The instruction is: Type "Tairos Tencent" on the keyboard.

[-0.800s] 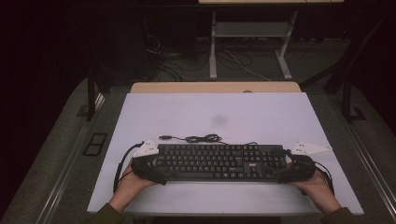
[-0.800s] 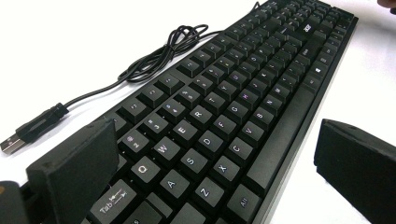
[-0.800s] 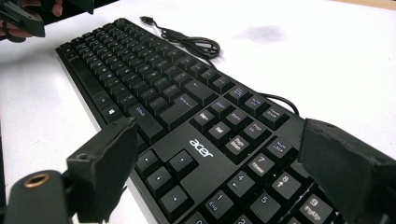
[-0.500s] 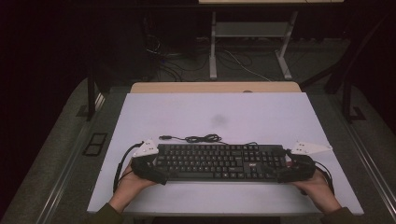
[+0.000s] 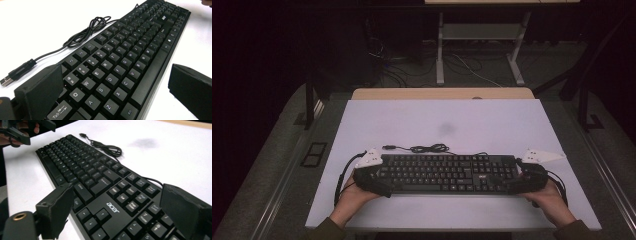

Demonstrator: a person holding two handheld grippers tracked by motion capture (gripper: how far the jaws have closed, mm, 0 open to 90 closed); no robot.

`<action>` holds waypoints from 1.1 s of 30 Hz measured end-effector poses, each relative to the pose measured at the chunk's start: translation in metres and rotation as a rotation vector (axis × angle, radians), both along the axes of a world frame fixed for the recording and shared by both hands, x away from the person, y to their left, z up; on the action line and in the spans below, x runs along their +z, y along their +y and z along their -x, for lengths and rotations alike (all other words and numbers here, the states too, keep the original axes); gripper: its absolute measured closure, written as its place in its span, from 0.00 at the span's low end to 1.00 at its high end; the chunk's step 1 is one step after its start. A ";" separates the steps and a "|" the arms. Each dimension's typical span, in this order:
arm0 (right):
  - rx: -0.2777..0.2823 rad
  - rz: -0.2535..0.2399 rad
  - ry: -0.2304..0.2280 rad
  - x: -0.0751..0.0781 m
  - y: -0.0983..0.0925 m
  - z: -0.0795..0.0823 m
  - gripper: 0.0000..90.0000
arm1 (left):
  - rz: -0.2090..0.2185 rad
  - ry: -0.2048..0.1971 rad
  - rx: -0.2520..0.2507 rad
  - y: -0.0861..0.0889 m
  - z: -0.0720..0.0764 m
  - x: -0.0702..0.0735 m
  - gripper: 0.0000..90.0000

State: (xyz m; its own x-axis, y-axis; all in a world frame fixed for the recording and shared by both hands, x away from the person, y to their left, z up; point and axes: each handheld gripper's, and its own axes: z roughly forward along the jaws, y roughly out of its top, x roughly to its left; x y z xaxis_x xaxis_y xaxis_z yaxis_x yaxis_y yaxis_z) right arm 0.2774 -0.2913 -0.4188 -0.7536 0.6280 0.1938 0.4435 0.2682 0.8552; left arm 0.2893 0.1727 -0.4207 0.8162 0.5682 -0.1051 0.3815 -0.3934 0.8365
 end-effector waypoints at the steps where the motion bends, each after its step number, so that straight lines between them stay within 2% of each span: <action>1: 0.005 -0.002 0.005 0.000 0.001 -0.001 0.13 | -0.001 0.001 0.000 0.000 0.000 0.000 0.00; 7: 0.010 0.000 0.013 0.002 0.006 -0.003 0.13 | 0.003 0.004 -0.007 0.001 0.000 -0.001 0.00; 9: 0.013 -0.013 0.022 0.003 0.009 -0.005 0.13 | 0.004 0.003 -0.009 0.001 0.000 -0.001 0.00; 18: 0.049 -0.011 0.018 0.006 0.020 -0.009 0.13 | 0.005 0.005 -0.009 0.000 0.001 0.000 0.00; 25: 0.061 -0.014 0.026 0.004 0.024 -0.012 0.13 | 0.002 0.020 -0.013 -0.001 0.000 -0.001 0.00; 33: 0.085 -0.022 0.027 0.005 0.037 -0.014 0.13 | -0.002 0.025 -0.020 -0.002 -0.001 -0.002 0.00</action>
